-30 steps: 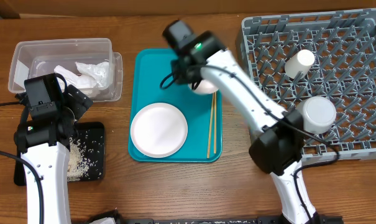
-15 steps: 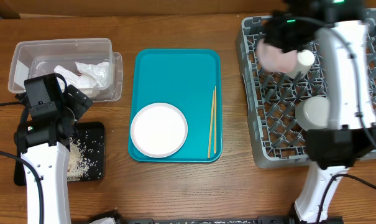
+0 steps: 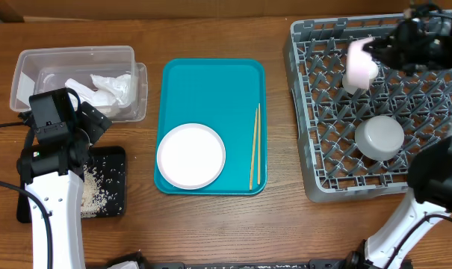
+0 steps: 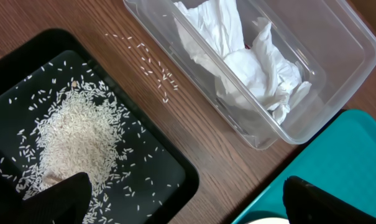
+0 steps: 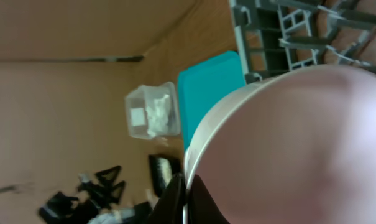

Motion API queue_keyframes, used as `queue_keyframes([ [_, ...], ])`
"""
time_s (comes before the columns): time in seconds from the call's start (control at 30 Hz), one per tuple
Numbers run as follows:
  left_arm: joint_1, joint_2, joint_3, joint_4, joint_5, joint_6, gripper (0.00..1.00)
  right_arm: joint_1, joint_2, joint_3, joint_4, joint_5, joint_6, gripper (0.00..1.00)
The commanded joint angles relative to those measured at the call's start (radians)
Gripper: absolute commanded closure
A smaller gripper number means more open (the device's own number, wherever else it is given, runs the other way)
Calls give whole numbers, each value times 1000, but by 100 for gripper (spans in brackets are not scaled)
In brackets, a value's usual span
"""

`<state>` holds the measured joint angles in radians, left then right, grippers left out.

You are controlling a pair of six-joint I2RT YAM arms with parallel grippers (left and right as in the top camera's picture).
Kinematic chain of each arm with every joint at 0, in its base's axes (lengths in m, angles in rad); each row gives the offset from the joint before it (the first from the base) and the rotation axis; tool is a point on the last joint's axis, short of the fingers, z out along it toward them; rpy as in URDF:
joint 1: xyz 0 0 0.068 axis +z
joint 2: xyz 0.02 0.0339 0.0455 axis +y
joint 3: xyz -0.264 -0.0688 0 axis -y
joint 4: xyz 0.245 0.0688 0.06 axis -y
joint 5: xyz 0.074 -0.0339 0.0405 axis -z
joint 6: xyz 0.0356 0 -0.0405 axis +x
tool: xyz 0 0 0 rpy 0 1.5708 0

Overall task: Sort waste into correct bins and load items into the dishwasher
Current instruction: 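Lower the pink bowl onto the rack's right side and release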

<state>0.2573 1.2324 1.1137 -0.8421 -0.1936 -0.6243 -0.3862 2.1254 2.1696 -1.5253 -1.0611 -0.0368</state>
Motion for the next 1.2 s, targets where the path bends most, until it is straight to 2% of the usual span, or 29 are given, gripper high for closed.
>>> queue_keyframes([
  [0.0,3,-10,15,1,4,19,0,-69,-21,-84,25,-169,-43,96],
  [0.23,3,-10,15,1,4,19,0,-223,-21,-209,129,-329,-43,96],
  [0.5,3,-9,15,1,4,19,0,-248,-21,-266,245,-381,-24,96],
  [0.6,3,-10,15,1,4,19,0,-247,-21,-296,364,-380,80,96],
  [0.77,3,-9,15,1,4,19,0,-250,-7,-336,630,-354,335,96],
  [0.87,3,-9,15,1,4,19,0,-250,11,-336,719,-354,421,96],
  [1.0,3,-10,15,1,4,19,0,-250,24,-336,709,-341,435,96],
  [1.17,3,-10,15,1,4,19,0,-250,26,-336,638,-216,435,92],
])
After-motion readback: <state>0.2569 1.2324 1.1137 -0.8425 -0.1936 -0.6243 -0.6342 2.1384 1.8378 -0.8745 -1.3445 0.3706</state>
